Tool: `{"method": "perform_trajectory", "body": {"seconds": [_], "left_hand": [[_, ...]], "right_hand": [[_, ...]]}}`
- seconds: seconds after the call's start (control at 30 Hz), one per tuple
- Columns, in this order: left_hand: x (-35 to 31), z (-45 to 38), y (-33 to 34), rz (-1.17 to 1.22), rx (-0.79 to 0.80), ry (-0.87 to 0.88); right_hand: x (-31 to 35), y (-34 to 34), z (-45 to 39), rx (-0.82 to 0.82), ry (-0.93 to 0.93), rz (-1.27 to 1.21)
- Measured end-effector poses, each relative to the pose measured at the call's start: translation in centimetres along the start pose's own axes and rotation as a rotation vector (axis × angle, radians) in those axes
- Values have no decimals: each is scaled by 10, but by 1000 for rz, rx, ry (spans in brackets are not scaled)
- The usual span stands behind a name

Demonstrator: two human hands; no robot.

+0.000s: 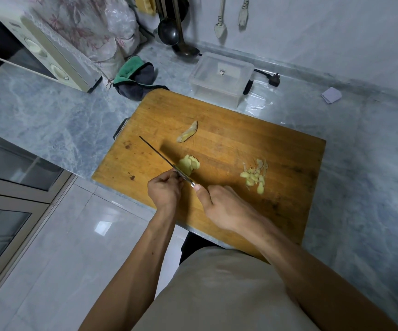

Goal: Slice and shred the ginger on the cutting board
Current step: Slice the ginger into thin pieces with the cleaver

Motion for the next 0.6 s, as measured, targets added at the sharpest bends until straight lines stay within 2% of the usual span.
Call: {"method": "perform_trajectory", "body": {"seconds": [0.23, 0.6], "left_hand": [[2, -3, -1, -83, -1, 101], [3, -5, -1, -114, -19, 130]], "right_hand": [[1, 5, -1, 1, 25, -10], [5, 13, -14, 34, 94, -22]]}}
Point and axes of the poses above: each hand's wrist, its own z-axis away from the middle knuckle, its own y-axis out of the palm, x = y × z, the point moved 4 cm from there along -z, towards the middle knuckle, and after that the axes turned 14 degrees about -x, right-handed, at the moved point
